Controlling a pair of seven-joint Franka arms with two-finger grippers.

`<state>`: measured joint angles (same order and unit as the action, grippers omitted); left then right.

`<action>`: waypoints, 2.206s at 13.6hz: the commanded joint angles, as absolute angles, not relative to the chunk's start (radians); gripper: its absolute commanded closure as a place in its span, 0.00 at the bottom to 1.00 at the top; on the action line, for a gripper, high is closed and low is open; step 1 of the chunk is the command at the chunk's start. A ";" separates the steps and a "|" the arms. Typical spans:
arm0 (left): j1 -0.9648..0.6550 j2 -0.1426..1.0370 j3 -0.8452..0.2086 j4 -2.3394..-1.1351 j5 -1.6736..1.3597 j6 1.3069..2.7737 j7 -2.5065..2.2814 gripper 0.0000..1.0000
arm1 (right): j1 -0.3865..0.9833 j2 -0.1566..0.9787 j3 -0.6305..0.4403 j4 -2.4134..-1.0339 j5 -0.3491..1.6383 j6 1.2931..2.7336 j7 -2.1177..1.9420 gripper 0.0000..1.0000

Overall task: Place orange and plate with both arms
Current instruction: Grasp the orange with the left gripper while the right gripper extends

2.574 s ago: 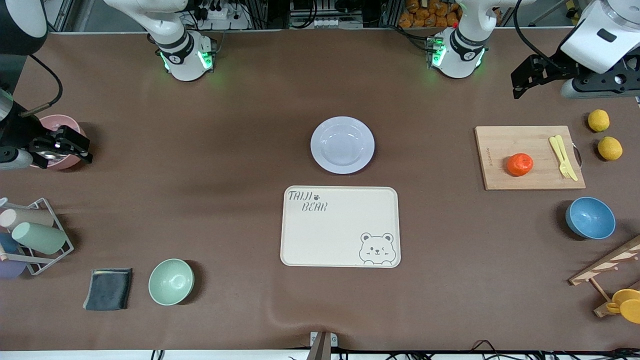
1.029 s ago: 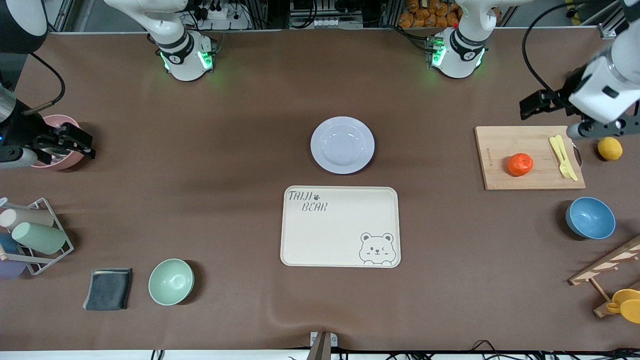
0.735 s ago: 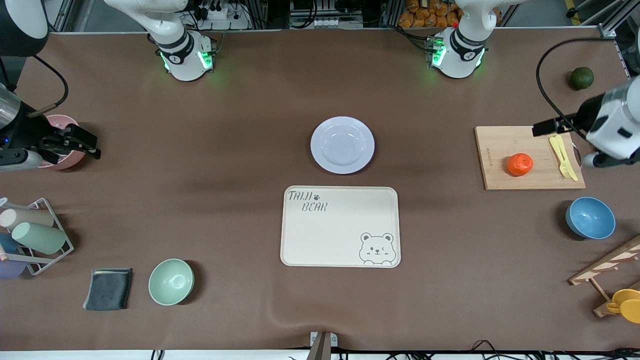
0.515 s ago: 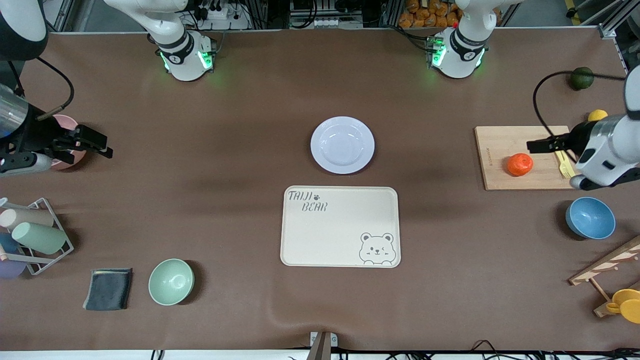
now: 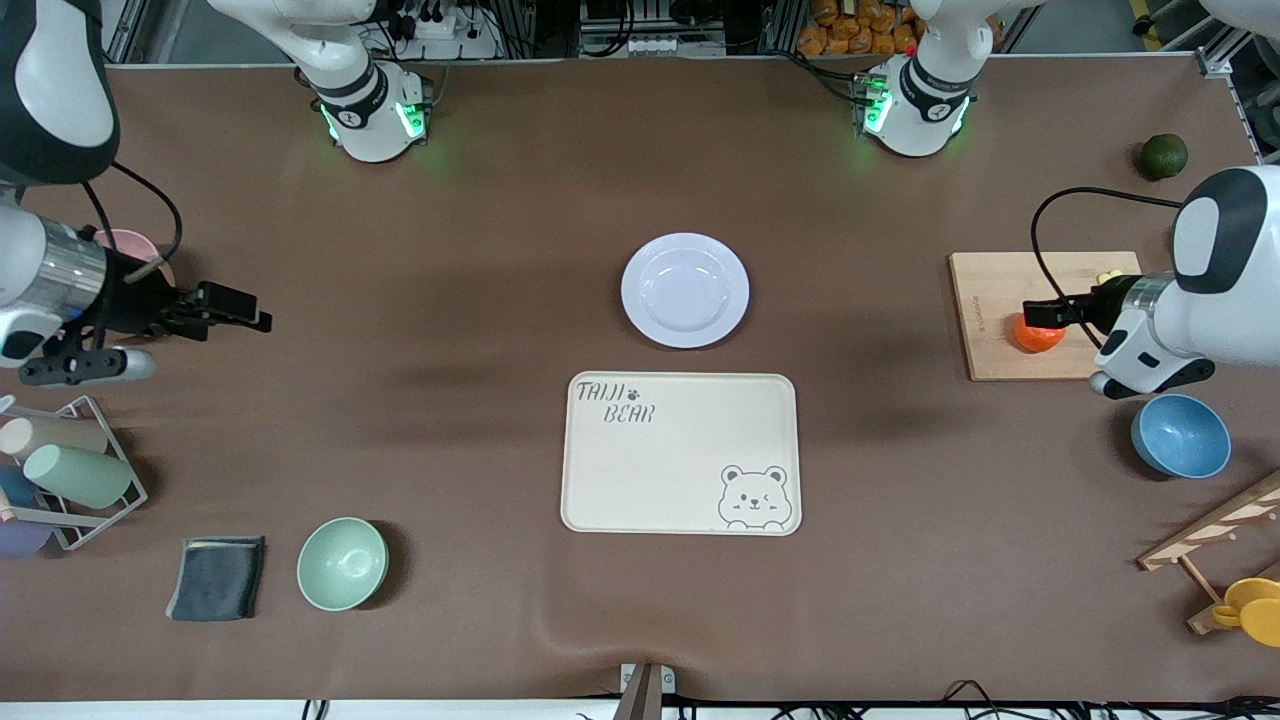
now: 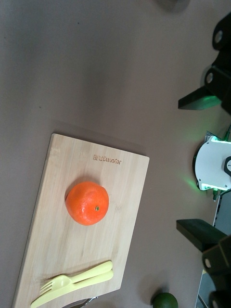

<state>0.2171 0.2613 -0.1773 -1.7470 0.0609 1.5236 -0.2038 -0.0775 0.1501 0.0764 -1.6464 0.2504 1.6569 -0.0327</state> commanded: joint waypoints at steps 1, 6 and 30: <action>0.224 0.221 -0.187 -1.787 0.090 1.545 -0.201 0.00 | -0.057 0.150 0.089 -1.643 0.271 1.643 0.084 0.00; 0.233 0.219 -0.187 -1.908 0.116 1.710 -0.201 0.00 | -0.040 0.184 0.091 -1.646 0.320 1.634 0.120 0.00; 0.419 0.350 -0.193 -2.261 0.448 2.342 -0.206 0.00 | -0.072 0.233 0.087 -1.664 0.426 1.626 0.118 0.00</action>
